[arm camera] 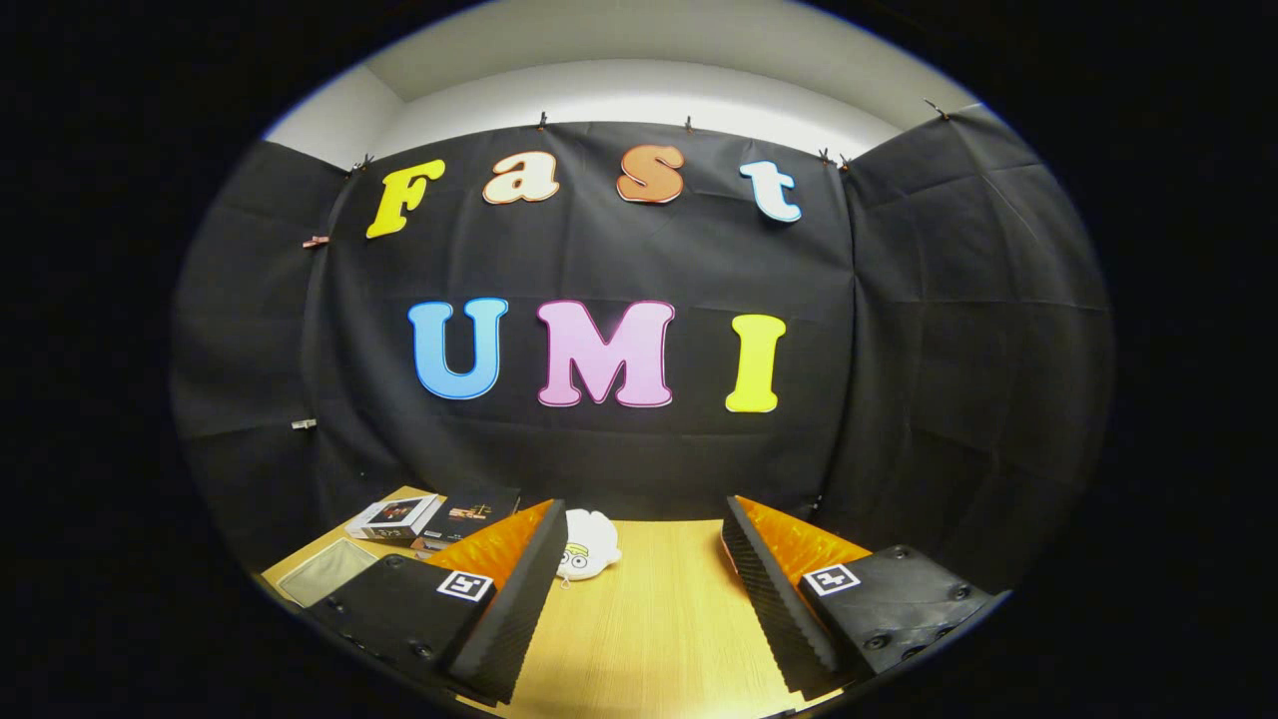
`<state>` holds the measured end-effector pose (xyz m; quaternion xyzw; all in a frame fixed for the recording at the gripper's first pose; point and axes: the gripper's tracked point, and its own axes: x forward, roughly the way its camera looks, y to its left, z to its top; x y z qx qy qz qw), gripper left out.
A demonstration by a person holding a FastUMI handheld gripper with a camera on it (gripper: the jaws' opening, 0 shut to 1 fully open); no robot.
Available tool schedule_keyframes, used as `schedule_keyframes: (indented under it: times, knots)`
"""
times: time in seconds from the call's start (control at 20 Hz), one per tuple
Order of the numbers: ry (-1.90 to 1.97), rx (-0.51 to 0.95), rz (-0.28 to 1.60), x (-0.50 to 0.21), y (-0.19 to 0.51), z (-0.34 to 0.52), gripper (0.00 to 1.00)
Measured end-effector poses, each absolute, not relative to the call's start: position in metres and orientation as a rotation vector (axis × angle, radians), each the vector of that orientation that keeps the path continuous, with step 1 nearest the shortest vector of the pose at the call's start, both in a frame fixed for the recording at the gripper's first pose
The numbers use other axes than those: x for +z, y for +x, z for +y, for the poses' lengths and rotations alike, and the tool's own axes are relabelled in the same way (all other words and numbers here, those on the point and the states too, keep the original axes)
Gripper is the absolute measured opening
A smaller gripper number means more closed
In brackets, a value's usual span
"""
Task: Open the storage box then place both shoes into the box .Put the left shoe in first, then the right shoe, with the right side of both shoes facing outward in a uniform manner.
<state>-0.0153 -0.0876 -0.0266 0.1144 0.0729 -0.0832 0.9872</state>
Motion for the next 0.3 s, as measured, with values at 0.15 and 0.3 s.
schedule_keyframes:
  times: [0.15, 0.3]
  knots:
    - [0.221, -0.174, 0.131, -0.0246, -0.0200, -0.0953, 0.97]
    - [0.221, -0.165, 0.117, -0.0237, -0.0249, -0.0978, 0.97]
